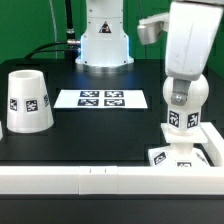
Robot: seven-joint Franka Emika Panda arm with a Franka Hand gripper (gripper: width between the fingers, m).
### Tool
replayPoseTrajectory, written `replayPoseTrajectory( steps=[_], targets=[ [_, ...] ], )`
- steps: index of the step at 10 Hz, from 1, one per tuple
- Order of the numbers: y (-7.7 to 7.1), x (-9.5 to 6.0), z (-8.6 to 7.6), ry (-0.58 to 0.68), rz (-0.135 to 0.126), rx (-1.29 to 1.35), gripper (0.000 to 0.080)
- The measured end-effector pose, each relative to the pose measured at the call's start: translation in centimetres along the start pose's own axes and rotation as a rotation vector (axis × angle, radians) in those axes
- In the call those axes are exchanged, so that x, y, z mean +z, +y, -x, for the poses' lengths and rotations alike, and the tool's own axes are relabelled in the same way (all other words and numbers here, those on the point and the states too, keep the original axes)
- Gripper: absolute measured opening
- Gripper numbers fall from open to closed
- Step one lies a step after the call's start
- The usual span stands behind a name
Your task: Assemble lamp
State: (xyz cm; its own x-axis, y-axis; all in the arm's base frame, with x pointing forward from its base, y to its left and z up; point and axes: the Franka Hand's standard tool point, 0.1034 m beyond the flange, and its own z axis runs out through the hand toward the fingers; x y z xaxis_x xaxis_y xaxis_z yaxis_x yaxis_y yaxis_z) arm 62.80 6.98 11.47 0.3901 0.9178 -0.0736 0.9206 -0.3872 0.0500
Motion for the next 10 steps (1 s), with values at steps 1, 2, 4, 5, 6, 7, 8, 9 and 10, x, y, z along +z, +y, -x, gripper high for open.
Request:
replayPoseTrajectory(
  steps=[1, 2, 4, 5, 6, 7, 8, 9, 10],
  targets=[
    [-0.04, 0.01, -0.03, 0.0, -0.001, 0.055, 0.0577],
    [-0.09, 0.02, -0.07, 0.0, -0.002, 0.125, 0.0577],
    [-0.19, 0.02, -0.18, 0.001, -0.004, 0.265, 0.0577],
    [-0.26, 0.0, -0.26, 0.003, -0.007, 0.352, 0.0577],
    [-0.38, 0.03, -0.28, 0.014, -0.022, 0.471, 0.0577],
    [-0.43, 0.02, -0.35, 0.016, -0.025, 0.558, 0.0577],
    [-0.46, 0.02, -0.41, 0.017, -0.028, 0.605, 0.0577],
    [-0.55, -0.1, -0.63, 0.03, -0.044, 0.721, 0.0577],
    [-0.61, -0.2, -0.83, 0.041, -0.06, 0.798, 0.0577]
  ],
)
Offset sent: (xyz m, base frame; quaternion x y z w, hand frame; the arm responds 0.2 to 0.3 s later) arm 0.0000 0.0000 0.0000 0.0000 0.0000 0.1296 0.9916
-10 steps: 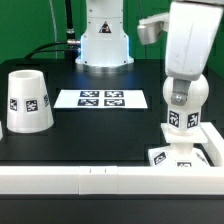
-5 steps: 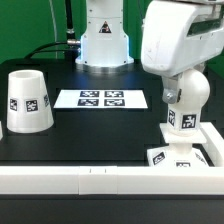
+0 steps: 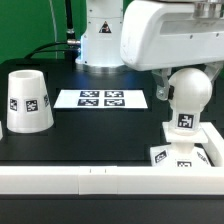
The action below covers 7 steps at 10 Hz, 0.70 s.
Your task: Assemble lamp
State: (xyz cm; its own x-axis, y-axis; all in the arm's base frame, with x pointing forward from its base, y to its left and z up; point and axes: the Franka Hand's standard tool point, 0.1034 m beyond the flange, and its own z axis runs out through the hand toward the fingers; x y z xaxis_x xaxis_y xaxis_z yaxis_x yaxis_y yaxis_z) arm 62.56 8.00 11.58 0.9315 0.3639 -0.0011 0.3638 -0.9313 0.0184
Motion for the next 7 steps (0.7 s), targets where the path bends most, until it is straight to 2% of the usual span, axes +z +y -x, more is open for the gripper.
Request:
replayPoseTrajectory(
  steps=[1, 4, 7],
  targets=[
    [0.08, -0.08, -0.09, 0.007, -0.009, 0.051, 0.0577],
    [0.52, -0.38, -0.11, 0.012, -0.006, 0.279, 0.0577],
    [0.76, -0.47, -0.06, 0.012, -0.004, 0.39, 0.0577]
  ],
)
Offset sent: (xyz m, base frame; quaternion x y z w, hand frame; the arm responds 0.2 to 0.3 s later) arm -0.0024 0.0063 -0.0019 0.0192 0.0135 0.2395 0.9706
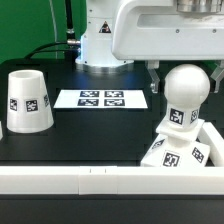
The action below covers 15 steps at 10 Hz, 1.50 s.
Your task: Assemble lamp
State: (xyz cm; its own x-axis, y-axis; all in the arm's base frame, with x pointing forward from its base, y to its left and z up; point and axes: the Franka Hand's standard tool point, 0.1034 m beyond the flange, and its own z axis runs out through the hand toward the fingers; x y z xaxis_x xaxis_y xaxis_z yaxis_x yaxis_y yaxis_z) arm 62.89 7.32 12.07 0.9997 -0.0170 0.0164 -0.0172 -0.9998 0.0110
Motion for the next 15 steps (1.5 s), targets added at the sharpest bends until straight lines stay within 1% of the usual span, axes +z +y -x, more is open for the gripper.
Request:
replayPoseTrajectory(
  steps=[3, 4, 5, 6, 7, 9, 10, 11, 12, 13, 14, 15],
  targets=[
    [0.2, 0.0, 0.0, -0.001, 0.0, 0.122, 0.0577],
    [0.2, 0.0, 0.0, -0.001, 0.0, 0.113, 0.0668],
    [0.1, 0.0, 0.0, -0.001, 0.0, 0.112, 0.0691],
    [-0.1, -0.2, 0.1, 0.001, -0.002, 0.104, 0.0691],
    [-0.3, -0.6, 0.2, 0.003, -0.003, 0.089, 0.0698],
    [-0.1, -2.3, 0.6, 0.013, -0.005, 0.043, 0.0699],
    [0.8, -3.3, 1.1, 0.017, -0.005, 0.005, 0.0699],
    [2.2, -4.1, 1.7, 0.019, -0.009, -0.027, 0.0699],
    [4.5, -4.8, 2.2, 0.017, -0.01, -0.049, 0.0699],
    [6.5, -5.1, 2.3, 0.018, -0.005, -0.024, 0.0699],
    [5.9, -4.8, 2.3, 0.015, -0.007, -0.02, 0.0699],
    [5.7, -4.7, 2.4, 0.014, -0.007, -0.032, 0.0699]
  ],
)
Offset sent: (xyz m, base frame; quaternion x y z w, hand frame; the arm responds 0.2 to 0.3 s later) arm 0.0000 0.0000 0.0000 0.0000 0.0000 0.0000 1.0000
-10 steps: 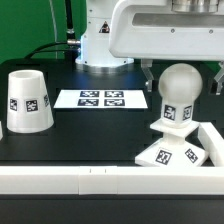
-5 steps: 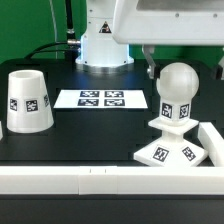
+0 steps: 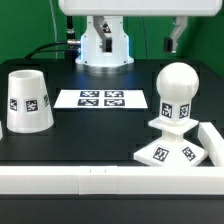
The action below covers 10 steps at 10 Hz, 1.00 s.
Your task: Assemble lamp
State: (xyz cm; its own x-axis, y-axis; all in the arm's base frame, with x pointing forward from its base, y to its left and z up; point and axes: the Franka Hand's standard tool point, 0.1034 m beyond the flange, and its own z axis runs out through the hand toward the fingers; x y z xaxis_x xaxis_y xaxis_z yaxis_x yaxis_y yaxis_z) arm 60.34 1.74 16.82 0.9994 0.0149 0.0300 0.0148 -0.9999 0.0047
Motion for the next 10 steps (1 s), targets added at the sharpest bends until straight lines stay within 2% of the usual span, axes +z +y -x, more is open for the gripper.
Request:
replayPoseTrajectory(
  steps=[4, 5, 7, 8, 9, 10],
  targets=[
    [0.2, 0.2, 0.2, -0.002, 0.001, -0.012, 0.0699],
    [1.2, 0.6, 1.4, 0.007, 0.004, -0.073, 0.0699],
    [5.9, 1.5, 4.3, 0.003, 0.005, -0.171, 0.0699],
    [7.6, 2.3, 5.0, 0.006, 0.012, -0.187, 0.0699],
    [8.7, 2.8, 5.5, 0.008, 0.017, -0.191, 0.0699],
    [8.4, 2.8, 5.4, 0.009, 0.016, -0.195, 0.0699]
  ],
)
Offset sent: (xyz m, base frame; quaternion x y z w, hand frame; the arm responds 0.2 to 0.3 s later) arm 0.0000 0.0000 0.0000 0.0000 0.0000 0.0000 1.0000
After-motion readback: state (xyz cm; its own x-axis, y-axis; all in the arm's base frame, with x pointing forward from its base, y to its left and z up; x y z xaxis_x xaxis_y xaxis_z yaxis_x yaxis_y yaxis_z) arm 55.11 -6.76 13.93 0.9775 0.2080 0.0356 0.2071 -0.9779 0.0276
